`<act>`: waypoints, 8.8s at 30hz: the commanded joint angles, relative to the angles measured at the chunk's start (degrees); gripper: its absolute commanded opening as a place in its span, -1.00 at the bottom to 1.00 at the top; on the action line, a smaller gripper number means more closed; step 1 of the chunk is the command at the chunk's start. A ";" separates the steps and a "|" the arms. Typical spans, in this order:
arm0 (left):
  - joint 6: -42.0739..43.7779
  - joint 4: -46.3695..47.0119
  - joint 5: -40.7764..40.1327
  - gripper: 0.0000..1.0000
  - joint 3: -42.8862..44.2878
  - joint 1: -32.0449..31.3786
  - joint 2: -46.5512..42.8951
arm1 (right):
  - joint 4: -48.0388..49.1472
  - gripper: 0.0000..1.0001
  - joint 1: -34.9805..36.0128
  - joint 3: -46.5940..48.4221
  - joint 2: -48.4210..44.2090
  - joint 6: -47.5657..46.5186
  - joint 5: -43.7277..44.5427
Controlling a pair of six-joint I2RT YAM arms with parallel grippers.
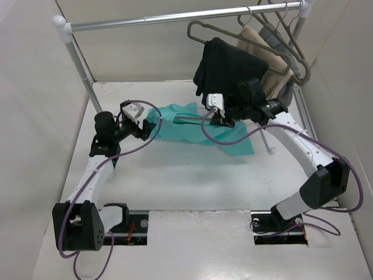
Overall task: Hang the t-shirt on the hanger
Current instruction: Place tshirt on hanger, then hang the hanger with tshirt onto the clothesline
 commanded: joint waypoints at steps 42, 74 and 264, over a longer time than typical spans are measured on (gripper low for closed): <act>8.62 -9.95 0.03 0.72 5.81 -0.35 -9.58 | 22.58 -1.00 6.51 10.53 4.62 22.40 11.54; 3.78 -18.30 -7.35 1.00 9.05 -9.56 -8.71 | 39.20 -1.00 25.06 39.37 36.09 85.69 57.52; 31.98 -43.86 -20.81 0.98 -7.82 -10.01 -52.39 | 23.55 0.99 4.24 -9.32 2.96 9.05 23.77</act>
